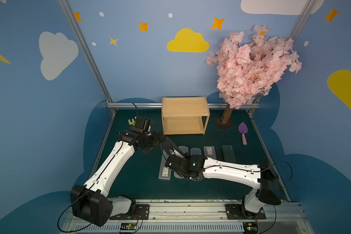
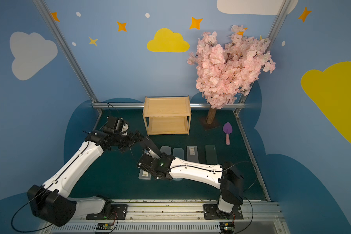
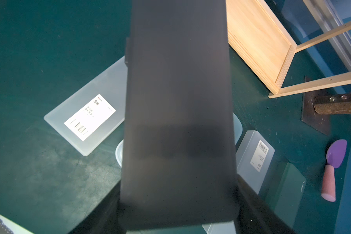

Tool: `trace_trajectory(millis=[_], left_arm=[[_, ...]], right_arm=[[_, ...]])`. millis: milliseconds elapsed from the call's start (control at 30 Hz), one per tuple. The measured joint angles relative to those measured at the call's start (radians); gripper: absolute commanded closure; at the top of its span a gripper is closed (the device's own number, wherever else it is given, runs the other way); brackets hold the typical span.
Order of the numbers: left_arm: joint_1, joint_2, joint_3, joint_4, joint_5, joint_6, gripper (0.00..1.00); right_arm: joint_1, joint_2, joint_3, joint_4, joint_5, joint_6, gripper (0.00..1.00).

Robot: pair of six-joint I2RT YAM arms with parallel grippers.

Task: Remove the pencil cases from the shelf
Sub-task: Pick up the pencil case from the shelf.

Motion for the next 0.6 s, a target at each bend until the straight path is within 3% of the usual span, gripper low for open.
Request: trace_trajectory(millis=[267,600], left_arm=[[-0.002,0.112,0.015,0.003,0.043,-0.092,0.00],[-0.020,0.110,0.027,0.040,0.047,-0.190,0.00]], right_arm=[[0.039,0.000,0.000,0.021,0.065,-0.022,0.55],[0.049,0.000,-0.002,0.063,0.085,-0.031,0.55]])
